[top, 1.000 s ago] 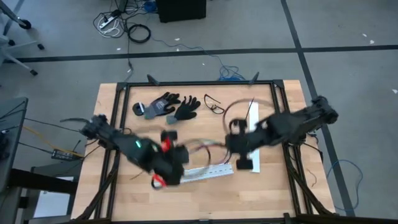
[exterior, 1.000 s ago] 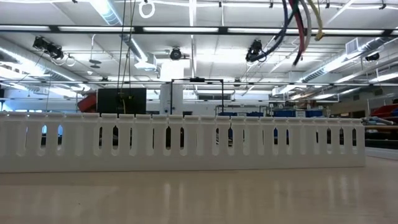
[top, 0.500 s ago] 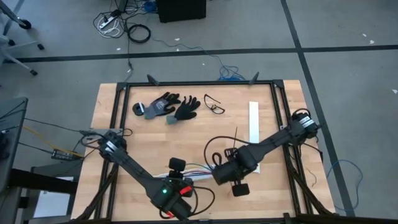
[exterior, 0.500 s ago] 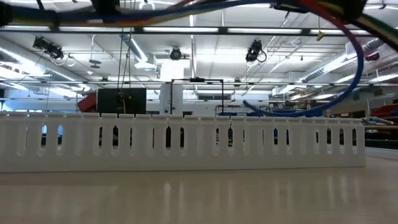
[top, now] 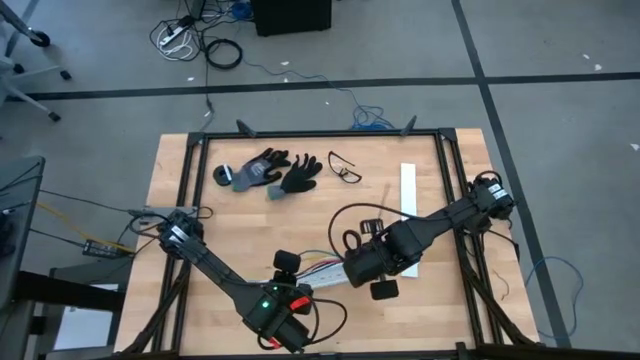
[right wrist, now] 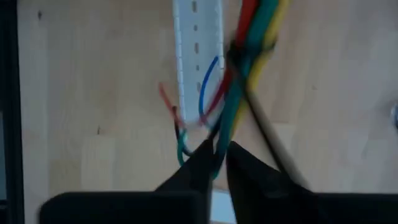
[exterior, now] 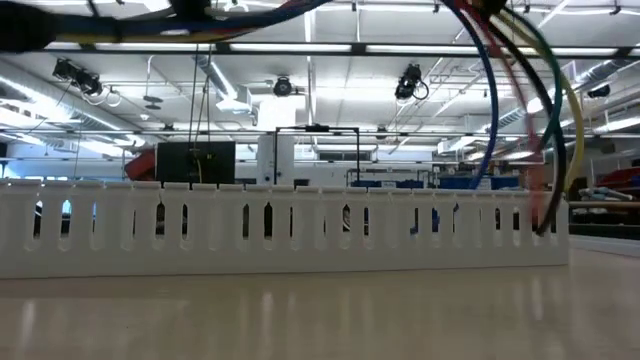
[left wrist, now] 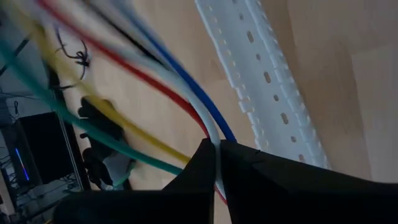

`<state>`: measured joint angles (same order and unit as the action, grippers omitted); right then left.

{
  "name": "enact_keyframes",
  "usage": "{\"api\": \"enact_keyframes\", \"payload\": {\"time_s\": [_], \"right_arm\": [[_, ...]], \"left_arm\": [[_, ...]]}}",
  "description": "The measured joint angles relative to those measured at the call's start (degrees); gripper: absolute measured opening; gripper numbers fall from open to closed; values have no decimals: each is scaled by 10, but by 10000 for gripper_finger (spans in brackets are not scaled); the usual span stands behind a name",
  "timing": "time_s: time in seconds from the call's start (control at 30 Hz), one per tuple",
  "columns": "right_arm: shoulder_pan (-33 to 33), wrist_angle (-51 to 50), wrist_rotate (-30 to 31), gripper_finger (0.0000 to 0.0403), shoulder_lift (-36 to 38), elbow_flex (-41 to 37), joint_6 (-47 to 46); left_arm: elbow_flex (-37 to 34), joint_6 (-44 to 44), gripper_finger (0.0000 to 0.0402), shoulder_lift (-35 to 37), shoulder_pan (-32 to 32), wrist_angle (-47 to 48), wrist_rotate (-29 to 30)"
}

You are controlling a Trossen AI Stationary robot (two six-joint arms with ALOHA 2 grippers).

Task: Ziptie cables
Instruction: Put the ziptied cables in a white cable duct

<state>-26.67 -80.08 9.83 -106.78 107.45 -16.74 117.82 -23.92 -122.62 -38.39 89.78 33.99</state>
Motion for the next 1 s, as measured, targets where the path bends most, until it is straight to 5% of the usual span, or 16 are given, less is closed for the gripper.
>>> {"api": "enact_keyframes", "payload": {"time_s": [0.27, 0.4, 0.73, 0.9, 1.0], "right_arm": [[-73, -91, 0, 162, 2, 16, -84], [-131, -97, 17, 222, 2, 16, -203], [-301, 41, 333, 275, -56, -59, -428], [-325, 63, 492, 273, -145, -61, -481], [-298, 51, 508, 273, -201, -61, -487]], "left_arm": [[0, -2, 0, 20, 2, 1, 1], [0, -2, 0, 31, 8, 2, 0], [3, 16, 0, 50, 56, 2, -50], [3, 15, 0, 71, 86, -7, -89], [3, 13, 0, 76, 96, -23, -117]]}}
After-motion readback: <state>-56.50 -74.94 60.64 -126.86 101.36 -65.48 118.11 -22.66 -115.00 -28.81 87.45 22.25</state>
